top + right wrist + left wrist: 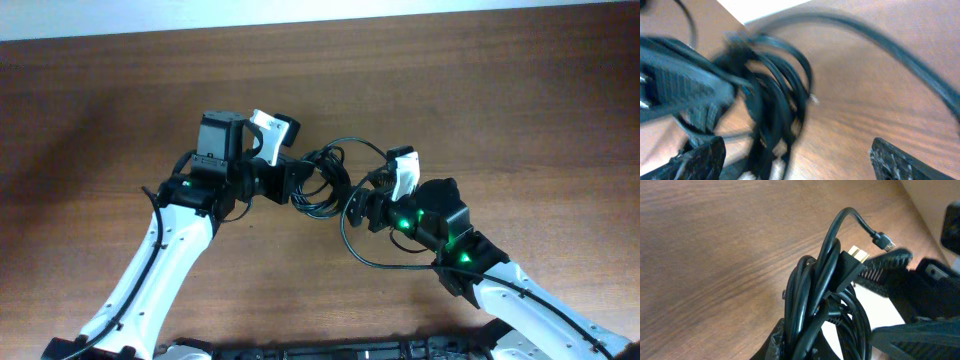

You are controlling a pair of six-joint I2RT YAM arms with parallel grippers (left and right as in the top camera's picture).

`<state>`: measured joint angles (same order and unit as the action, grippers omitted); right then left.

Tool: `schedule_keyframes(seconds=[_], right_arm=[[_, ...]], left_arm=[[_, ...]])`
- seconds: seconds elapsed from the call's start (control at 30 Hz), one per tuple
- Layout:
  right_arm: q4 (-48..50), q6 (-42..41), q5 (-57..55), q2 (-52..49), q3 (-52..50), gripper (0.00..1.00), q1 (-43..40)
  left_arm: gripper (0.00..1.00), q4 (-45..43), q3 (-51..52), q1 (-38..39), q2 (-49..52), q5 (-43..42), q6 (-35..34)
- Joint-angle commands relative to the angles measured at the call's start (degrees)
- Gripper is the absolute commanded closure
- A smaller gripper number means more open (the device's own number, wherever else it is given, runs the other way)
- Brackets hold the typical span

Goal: Untangle cables
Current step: 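Grasp a cable loop with right gripper and pull apart from left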

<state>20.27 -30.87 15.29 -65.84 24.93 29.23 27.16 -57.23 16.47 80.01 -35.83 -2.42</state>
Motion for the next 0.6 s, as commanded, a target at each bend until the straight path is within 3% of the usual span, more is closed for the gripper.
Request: schedule_keyframes(seconds=[0.0, 0.1, 0.17, 0.27, 0.37, 0.47, 0.57], right_arm=[[1.09, -0.04, 2.1, -0.35, 0.04, 0.09, -0.04], [1.25, -0.07, 2.51, -1.44, 0.04, 0.1, -0.02], [2.58, -0.04, 4.2, -1.44, 0.04, 0.22, 0.0], [4.61, -0.02, 6.97, -1.44, 0.04, 0.66, 0.0], [4.63, 0.02, 17.03, -1.44, 0.04, 0.89, 0.0], [5.79, 0.24, 27.28, -1.44, 0.04, 0.96, 0.0], [15.96, 0.2, 38.95, -1.44, 0.04, 0.96, -0.02]], left_arm=[[1.0, 0.33, -0.98, 0.04, -1.27, -6.54, 1.18], [1.0, 0.37, -0.98, 0.04, -1.27, -11.15, 1.16], [1.0, 0.63, -0.98, 0.31, -1.27, -13.27, 1.27], [1.0, 1.25, -0.98, 2.4, -1.27, -8.26, 2.01], [1.0, 1.4, -0.98, 2.38, -1.27, 3.85, 1.29], [1.0, 1.2, -0.98, 2.38, -1.27, 10.6, -4.87], [1.0, 0.98, -0.98, 2.38, -1.22, 10.64, -5.09]])
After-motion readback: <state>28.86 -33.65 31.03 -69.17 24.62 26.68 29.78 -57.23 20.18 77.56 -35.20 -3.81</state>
